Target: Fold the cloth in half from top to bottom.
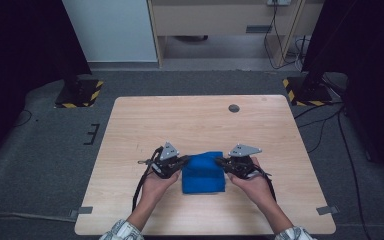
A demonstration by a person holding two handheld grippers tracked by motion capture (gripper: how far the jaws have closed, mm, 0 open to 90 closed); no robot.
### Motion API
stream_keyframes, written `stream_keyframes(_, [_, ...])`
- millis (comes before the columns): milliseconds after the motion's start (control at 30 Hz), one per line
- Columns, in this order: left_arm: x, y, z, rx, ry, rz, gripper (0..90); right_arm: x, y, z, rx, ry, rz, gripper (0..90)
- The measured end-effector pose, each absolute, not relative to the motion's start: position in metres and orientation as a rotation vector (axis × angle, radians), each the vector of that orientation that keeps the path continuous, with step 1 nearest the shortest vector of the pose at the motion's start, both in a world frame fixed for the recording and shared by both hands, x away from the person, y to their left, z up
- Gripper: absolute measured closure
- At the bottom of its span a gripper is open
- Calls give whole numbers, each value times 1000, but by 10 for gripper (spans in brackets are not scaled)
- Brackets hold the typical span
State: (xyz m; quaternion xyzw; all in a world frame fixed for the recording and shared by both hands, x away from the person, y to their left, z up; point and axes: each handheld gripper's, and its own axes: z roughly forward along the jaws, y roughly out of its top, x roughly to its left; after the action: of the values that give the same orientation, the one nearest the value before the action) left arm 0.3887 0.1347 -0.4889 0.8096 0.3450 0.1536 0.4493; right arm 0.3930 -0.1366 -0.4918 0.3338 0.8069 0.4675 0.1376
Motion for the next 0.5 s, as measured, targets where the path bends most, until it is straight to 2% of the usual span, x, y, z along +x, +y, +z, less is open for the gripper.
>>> stream_keyframes(500, [381,143,-496,1975,862,350,864,388,-133,-495,935,2366,1341,841])
